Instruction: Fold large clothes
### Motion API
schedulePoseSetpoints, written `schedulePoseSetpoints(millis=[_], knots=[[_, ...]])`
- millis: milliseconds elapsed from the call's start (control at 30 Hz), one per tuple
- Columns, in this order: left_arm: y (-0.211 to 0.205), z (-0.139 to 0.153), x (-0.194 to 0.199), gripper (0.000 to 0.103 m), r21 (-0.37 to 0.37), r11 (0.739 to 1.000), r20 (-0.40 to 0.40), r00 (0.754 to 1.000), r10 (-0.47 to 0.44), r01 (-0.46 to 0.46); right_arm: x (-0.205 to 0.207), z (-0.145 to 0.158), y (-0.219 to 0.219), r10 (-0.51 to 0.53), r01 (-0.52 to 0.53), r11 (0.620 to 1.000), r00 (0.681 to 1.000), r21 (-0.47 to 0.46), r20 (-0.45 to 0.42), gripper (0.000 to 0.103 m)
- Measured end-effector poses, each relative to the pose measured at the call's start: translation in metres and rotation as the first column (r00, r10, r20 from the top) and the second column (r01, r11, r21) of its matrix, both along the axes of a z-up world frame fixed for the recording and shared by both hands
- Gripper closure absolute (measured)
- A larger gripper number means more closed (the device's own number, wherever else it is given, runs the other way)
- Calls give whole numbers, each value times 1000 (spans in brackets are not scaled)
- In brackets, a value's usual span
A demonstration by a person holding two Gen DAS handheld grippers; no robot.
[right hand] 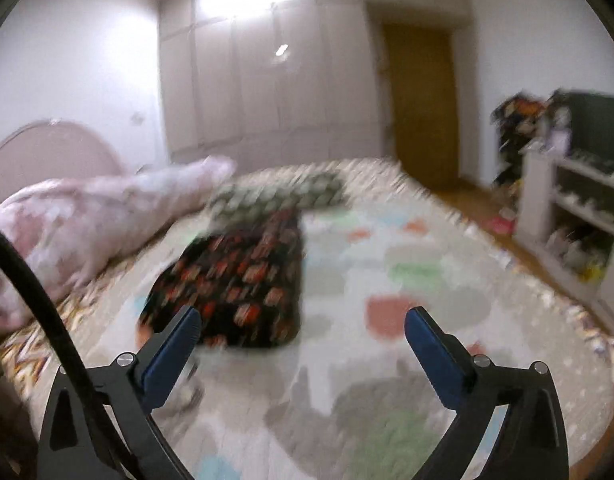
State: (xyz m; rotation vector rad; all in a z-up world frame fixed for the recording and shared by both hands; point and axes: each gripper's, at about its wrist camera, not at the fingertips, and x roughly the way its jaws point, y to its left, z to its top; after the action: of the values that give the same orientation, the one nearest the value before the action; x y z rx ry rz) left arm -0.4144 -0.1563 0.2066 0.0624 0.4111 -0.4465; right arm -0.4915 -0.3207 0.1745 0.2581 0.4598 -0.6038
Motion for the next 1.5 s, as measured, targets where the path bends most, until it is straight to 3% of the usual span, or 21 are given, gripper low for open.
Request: schedulePoseSetpoints(millis=[167, 367, 600, 1067, 1500], knots=[[-13, -26, -5, 0, 34, 999, -35, 999, 30, -29, 0, -17, 9, -30, 30, 1000, 997, -9, -66, 0], [-27, -60, -5, 0, 69, 997, -159, 987, -17, 29, 6, -38, 3, -33, 44, 995, 992, 92, -120, 0], [-35, -70, -10, 0, 101, 994, -183, 983, -20, 39, 4, -63, 4, -59, 89, 985, 979, 148, -197, 0], [-43, -86, -5, 0, 140, 988, -279, 960, -24, 66, 10, -72, 19, -80, 105, 991, 960, 81, -270, 0], [-48, -94, -3, 0, 162, 984, -314, 949, -22, 77, 15, -77, 24, -77, 102, 992, 951, 70, -298, 0]])
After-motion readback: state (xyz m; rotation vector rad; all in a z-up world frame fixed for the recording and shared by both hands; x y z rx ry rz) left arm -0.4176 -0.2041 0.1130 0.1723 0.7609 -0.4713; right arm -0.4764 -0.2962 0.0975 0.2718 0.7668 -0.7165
